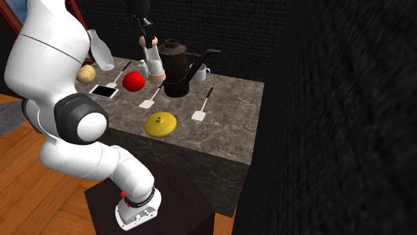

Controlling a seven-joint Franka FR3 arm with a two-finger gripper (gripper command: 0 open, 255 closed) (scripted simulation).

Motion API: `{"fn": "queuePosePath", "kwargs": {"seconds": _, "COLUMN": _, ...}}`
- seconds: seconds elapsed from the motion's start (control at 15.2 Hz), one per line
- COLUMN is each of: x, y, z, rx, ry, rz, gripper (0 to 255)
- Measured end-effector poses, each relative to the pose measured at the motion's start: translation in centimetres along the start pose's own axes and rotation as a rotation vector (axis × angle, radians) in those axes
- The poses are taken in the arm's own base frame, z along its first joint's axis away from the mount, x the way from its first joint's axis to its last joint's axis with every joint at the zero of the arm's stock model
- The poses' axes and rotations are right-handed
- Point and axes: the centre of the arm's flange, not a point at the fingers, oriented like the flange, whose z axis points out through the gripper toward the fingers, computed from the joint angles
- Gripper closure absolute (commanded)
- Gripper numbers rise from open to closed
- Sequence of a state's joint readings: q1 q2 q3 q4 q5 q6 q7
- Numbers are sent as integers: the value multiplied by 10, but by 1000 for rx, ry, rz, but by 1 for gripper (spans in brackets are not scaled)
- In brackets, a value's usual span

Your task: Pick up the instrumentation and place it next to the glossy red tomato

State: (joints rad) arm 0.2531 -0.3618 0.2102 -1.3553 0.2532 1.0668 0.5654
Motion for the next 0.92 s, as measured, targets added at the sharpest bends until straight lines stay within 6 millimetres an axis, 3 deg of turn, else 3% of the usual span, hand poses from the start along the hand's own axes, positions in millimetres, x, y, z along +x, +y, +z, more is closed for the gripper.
{"fn": "queuePosePath", "kwargs": {"seconds": 0.92, "x": -125, "y": -136, "z": 1, "rx": -3, "ry": 1, "rz": -1, "gripper": 255}}
